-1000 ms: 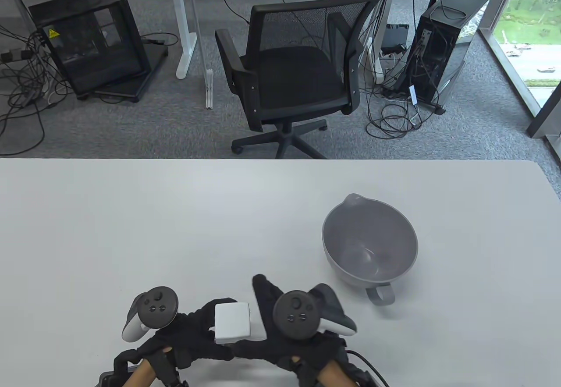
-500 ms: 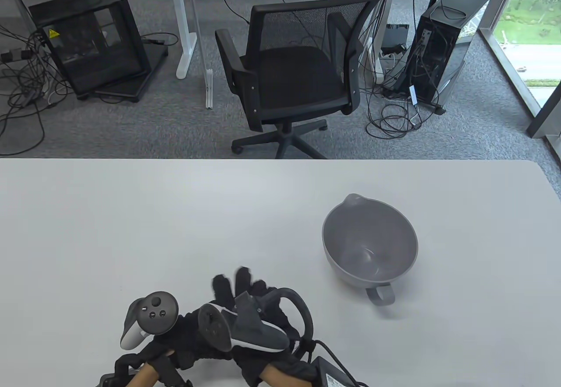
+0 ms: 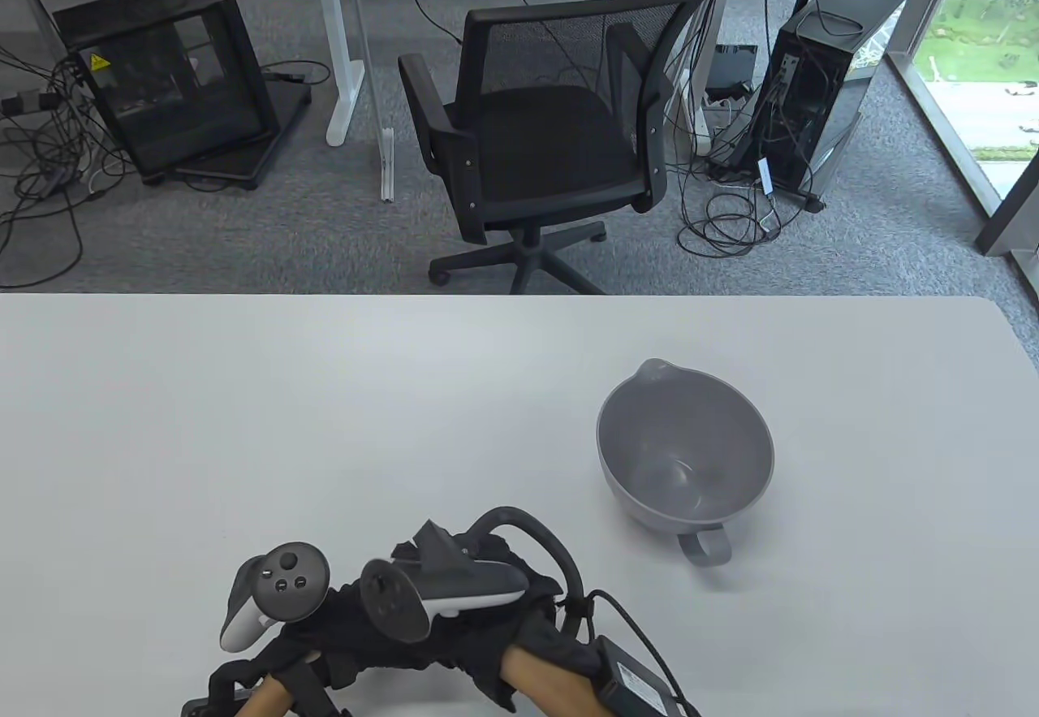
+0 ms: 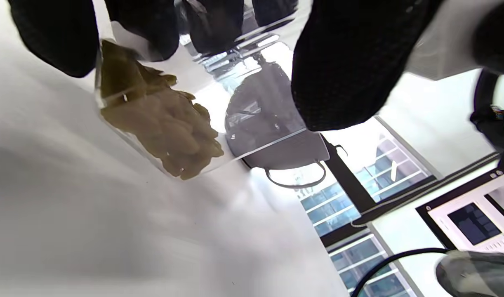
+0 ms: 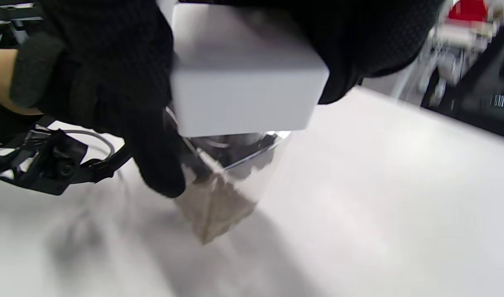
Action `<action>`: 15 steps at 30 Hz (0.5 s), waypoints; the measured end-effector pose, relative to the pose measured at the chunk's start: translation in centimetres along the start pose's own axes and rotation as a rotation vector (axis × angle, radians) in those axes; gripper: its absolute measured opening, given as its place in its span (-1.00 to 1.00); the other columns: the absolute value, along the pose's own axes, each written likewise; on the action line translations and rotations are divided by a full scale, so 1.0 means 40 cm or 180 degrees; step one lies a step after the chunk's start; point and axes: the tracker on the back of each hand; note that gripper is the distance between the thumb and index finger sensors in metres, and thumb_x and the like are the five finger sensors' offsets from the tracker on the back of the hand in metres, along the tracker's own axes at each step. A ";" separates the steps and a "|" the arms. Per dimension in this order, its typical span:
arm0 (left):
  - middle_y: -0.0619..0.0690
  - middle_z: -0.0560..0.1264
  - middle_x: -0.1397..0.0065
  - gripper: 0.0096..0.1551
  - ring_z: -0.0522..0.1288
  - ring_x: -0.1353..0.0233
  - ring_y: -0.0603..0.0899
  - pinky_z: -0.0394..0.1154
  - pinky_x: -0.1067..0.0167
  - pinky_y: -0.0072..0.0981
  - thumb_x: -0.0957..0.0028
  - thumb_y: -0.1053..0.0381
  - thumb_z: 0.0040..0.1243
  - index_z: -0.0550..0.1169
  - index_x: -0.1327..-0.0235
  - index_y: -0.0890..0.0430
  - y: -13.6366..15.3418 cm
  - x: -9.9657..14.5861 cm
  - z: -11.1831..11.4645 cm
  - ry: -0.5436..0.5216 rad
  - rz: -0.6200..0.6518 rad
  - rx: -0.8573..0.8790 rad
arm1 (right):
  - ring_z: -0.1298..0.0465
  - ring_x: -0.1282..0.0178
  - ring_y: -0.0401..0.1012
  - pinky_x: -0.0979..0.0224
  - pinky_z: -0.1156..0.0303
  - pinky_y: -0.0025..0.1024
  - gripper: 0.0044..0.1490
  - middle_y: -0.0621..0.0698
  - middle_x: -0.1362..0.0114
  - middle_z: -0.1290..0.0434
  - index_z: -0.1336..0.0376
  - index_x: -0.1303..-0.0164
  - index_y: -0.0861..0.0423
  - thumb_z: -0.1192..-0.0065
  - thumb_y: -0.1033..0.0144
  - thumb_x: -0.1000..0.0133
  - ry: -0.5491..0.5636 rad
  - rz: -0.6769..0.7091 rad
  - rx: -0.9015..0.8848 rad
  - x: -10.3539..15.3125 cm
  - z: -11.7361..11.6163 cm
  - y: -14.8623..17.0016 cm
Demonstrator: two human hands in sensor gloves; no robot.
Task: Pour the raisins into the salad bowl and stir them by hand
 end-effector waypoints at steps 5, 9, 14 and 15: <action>0.23 0.26 -0.61 0.13 0.31 -0.50 0.58 0.45 -0.19 0.57 0.13 -0.08 0.64 0.14 -0.55 -0.03 0.021 0.015 -0.030 -0.0195 0.0025 0.0187 | -0.43 -0.37 0.17 -0.38 -0.34 0.17 0.19 0.43 -0.61 -0.11 0.21 -0.62 0.29 -0.32 -0.06 -0.10 -0.0131 -0.0532 -0.0100 0.066 -0.076 0.056; 0.24 0.24 -0.62 0.14 0.29 -0.51 0.59 0.42 -0.21 0.58 0.11 -0.07 0.63 0.11 -0.57 -0.02 0.026 0.022 -0.043 -0.0270 0.0133 0.0441 | -0.37 -0.39 0.18 -0.39 -0.28 0.18 0.20 0.43 -0.61 -0.03 0.29 -0.60 0.31 -0.28 -0.04 -0.12 -0.1040 -0.0728 -0.0470 -0.022 -0.333 0.091; 0.25 0.24 -0.61 0.14 0.29 -0.51 0.59 0.40 -0.22 0.57 0.11 -0.07 0.62 0.12 -0.57 -0.01 0.035 0.030 -0.051 -0.0300 0.0101 0.0342 | -0.34 -0.40 0.17 -0.40 -0.26 0.18 0.20 0.40 -0.62 -0.01 0.30 -0.60 0.28 -0.25 -0.07 -0.11 -0.1315 -0.0925 -0.0402 -0.059 -0.452 0.095; 0.25 0.24 -0.61 0.14 0.29 -0.50 0.59 0.39 -0.23 0.57 0.10 -0.08 0.62 0.11 -0.57 -0.01 0.035 0.030 -0.052 -0.0300 0.0100 0.0334 | -0.32 -0.42 0.17 -0.42 -0.24 0.18 0.21 0.40 -0.62 0.02 0.33 -0.60 0.28 -0.23 -0.08 -0.12 -0.1311 -0.0901 -0.0455 -0.058 -0.453 0.096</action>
Point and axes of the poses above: the tracker on the back of each hand, its own y axis roughly to the little-finger side, its own x axis roughly from the fingertips to the wrist, z = x × y
